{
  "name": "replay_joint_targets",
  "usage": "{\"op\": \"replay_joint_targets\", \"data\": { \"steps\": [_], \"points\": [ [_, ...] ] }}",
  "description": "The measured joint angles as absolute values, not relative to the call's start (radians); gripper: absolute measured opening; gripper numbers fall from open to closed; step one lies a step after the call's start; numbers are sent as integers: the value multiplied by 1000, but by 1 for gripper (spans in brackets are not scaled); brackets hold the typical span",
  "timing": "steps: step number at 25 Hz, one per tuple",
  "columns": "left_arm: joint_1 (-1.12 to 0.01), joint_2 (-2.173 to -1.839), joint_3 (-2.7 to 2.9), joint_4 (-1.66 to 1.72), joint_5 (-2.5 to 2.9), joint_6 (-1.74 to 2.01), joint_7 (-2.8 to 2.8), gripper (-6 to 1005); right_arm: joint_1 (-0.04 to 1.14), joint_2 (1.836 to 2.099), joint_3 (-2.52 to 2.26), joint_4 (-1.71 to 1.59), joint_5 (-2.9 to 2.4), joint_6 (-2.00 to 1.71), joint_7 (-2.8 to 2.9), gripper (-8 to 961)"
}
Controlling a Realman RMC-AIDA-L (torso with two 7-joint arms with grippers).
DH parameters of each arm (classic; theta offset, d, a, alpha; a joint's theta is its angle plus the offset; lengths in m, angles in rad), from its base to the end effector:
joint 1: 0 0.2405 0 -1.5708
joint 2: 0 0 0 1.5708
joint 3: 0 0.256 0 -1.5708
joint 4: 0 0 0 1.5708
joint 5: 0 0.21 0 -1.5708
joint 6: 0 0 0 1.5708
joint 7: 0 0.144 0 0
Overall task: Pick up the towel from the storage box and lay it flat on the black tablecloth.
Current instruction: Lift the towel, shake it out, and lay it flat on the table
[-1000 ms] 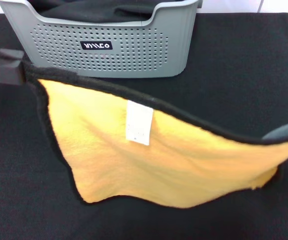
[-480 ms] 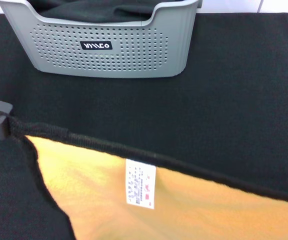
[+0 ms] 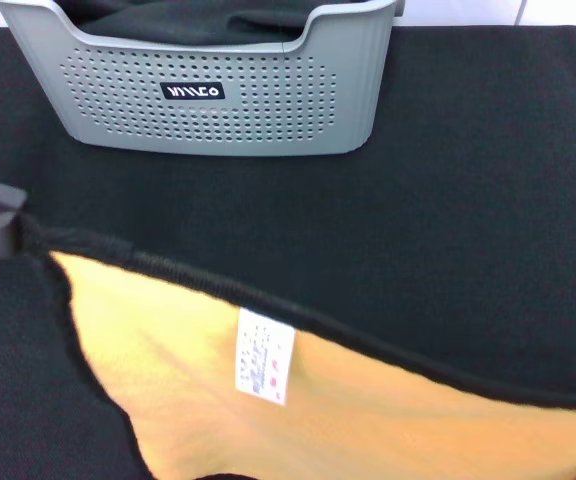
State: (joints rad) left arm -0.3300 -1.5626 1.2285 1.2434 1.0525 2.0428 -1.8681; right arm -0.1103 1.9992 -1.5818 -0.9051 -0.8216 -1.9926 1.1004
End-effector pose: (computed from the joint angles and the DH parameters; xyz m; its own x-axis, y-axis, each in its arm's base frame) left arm -0.1695 0.2542 0.1903 0.8522 0.1142 0.5106 -0.0033 -0.9747 0.2234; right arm 0.2307 0.1485 0.0354 0.2975 -0.0410 -0.9538 -0.1639 -0.9864 -0.0087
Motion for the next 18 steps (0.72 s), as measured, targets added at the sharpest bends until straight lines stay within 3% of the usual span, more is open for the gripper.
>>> {"op": "replay_joint_targets", "data": {
  "steps": [4,13,18],
  "points": [
    [-355,-1624,1141,1205,1230,2041,-1869,20,-85,2016,-1580,-899,-860,-1873,1089,32],
    [-473,-1773,890,1078,1661,2034,-1815,19,6,2017,-1558,-865,-866,-1606,1064,31],
    [-537,-1827,791,1051,1802,2028,-1781,19,58,2017,-1516,-847,-862,-1494,1056,31]
  ]
}}
